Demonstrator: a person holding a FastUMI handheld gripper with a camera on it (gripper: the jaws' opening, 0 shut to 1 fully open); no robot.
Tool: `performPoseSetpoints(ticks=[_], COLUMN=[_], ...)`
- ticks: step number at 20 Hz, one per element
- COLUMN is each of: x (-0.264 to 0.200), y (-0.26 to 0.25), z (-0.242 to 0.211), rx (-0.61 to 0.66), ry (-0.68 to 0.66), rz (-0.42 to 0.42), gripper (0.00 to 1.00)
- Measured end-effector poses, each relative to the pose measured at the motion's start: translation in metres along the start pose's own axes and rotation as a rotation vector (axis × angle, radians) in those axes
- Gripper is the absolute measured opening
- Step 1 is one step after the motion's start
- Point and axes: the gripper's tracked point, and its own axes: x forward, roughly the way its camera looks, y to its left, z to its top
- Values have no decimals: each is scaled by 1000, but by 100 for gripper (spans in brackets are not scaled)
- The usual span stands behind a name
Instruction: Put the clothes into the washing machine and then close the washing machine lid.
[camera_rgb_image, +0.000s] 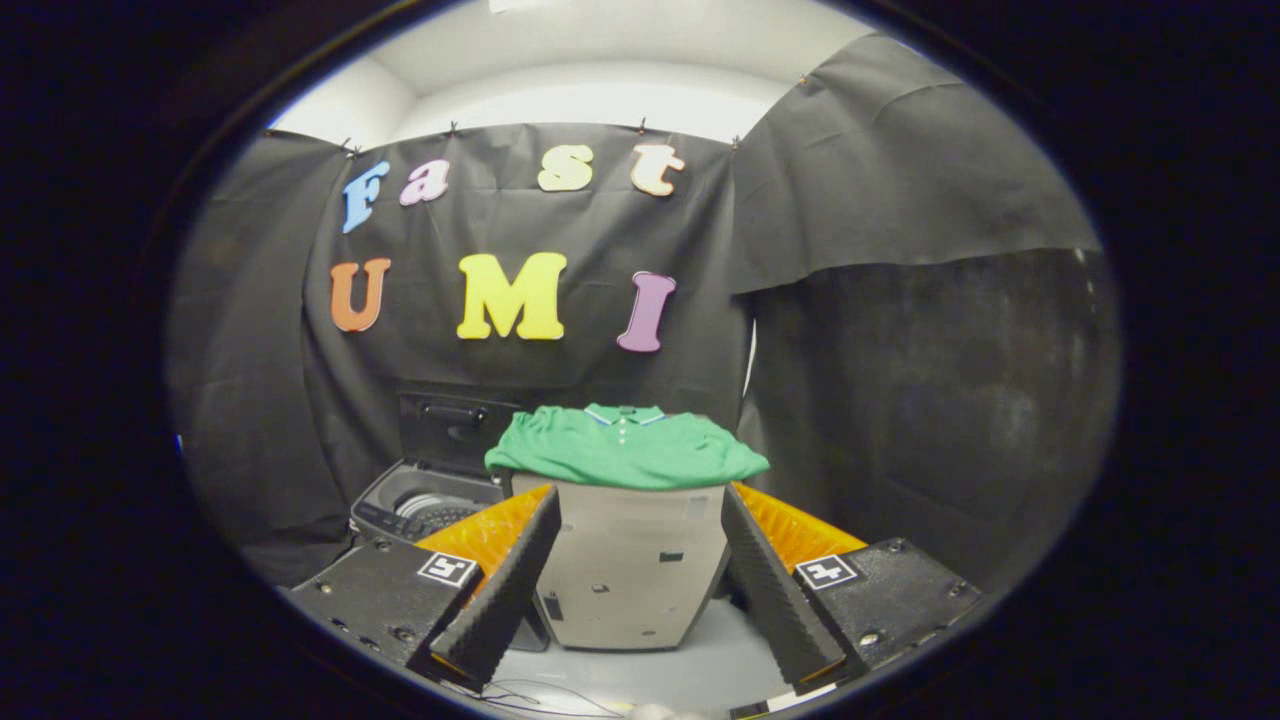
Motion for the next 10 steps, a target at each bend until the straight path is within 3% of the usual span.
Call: performPoseSetpoints(ticks=[10], x=[153], y=[3], z=[78], rx=[40], ry=[17], rz=[61], gripper=[100])
